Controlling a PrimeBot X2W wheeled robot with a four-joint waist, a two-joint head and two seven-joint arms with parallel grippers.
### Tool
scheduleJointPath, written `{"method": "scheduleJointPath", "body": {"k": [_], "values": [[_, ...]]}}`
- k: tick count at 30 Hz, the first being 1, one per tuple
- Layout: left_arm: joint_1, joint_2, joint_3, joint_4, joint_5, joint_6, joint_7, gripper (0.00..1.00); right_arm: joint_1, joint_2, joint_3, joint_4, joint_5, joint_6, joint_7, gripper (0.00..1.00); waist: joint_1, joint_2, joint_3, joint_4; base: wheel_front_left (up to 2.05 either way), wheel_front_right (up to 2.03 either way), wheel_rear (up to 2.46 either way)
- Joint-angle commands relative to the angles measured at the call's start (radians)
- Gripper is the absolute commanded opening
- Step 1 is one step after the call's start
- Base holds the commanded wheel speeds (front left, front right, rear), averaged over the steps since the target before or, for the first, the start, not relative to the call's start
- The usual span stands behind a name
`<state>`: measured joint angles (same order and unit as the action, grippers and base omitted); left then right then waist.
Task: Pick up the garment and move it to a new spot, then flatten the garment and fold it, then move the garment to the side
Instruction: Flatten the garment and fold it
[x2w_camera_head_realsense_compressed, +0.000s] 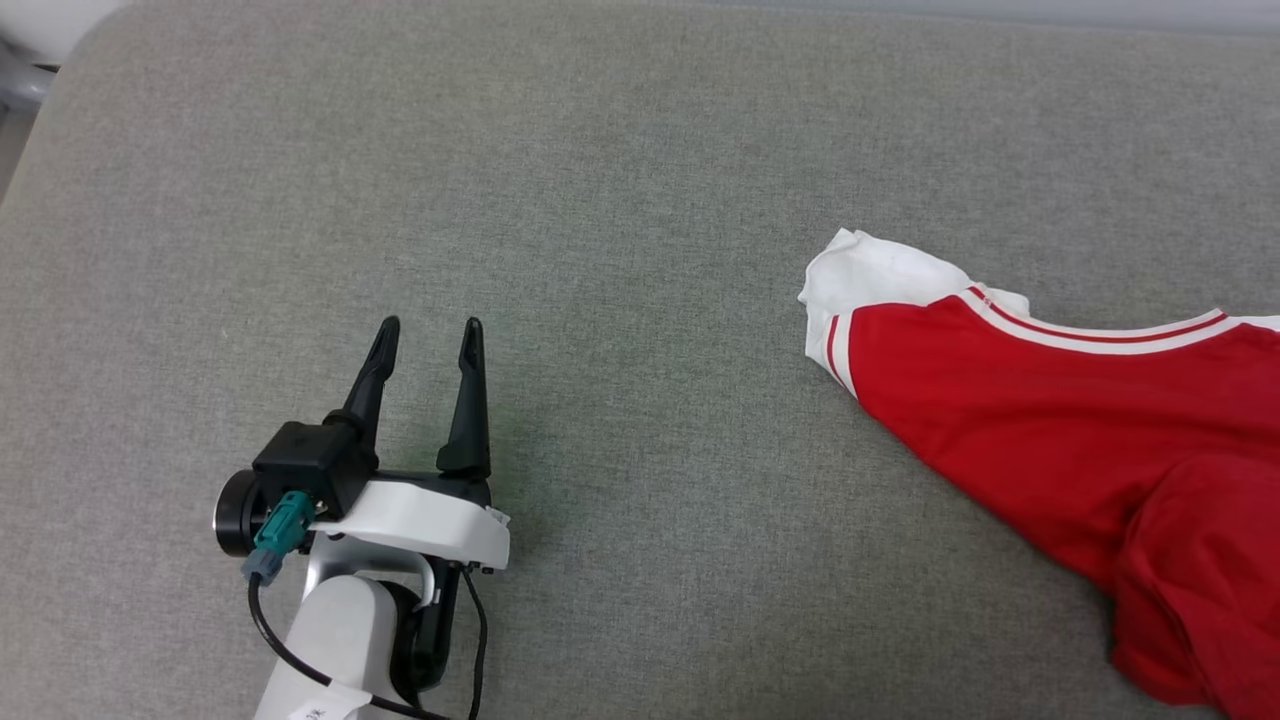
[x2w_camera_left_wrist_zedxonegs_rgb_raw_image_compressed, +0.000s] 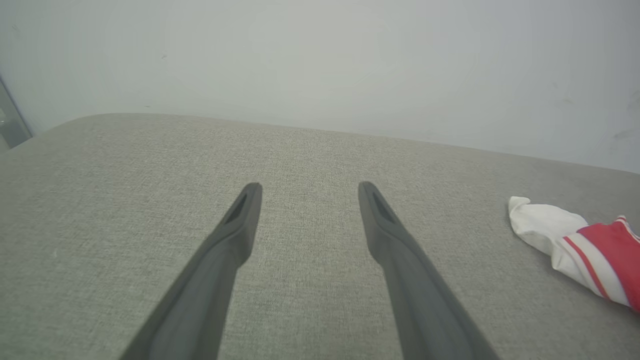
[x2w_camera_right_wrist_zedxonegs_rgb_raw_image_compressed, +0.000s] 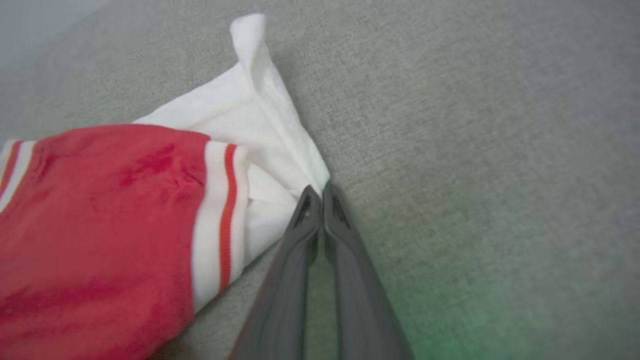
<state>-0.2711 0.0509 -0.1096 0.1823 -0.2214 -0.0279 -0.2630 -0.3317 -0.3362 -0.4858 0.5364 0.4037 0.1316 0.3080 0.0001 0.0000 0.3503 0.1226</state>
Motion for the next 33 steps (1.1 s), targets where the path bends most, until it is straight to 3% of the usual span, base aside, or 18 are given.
{"method": "scheduleJointPath", "body": {"k": [1, 6, 15, 24, 33], "values": [[0.003, -0.001, 0.009, 0.004, 0.008, -0.004, -0.002, 1.00, 0.013, 0.025, 0.002, 0.027, -0.003, -0.002, -0.026, 1.00, -0.0001, 0.0000, -0.010, -0.005, 0.00, 0.00, 0.00], [0.019, -0.001, 0.020, 0.016, 0.010, -0.005, -0.002, 1.00, 0.010, 0.035, -0.015, -0.024, -0.043, -0.001, -0.187, 1.00, -0.0001, 0.0000, -0.051, -0.011, 0.00, 0.00, 0.00], [0.060, -0.001, 0.042, 0.041, 0.018, -0.010, -0.002, 1.00, 0.088, 0.140, 0.058, -0.245, -0.198, -0.001, -0.372, 1.00, -0.0001, 0.0000, -0.139, -0.031, 0.00, 0.00, 0.00], [0.086, 0.009, 0.064, 0.071, 0.030, -0.017, -0.002, 1.00, 0.271, 0.257, 0.224, -0.532, -0.261, -0.001, -0.350, 1.00, -0.0001, 0.0000, -0.204, -0.055, 0.00, 0.00, 0.00], [0.000, 0.029, 0.021, 0.131, 0.024, -0.052, 0.070, 1.00, 0.406, 0.286, 0.338, -0.719, -0.253, -0.001, -0.291, 1.00, -0.0001, 0.0000, -0.205, -0.112, 0.00, 0.00, 0.00]]}}
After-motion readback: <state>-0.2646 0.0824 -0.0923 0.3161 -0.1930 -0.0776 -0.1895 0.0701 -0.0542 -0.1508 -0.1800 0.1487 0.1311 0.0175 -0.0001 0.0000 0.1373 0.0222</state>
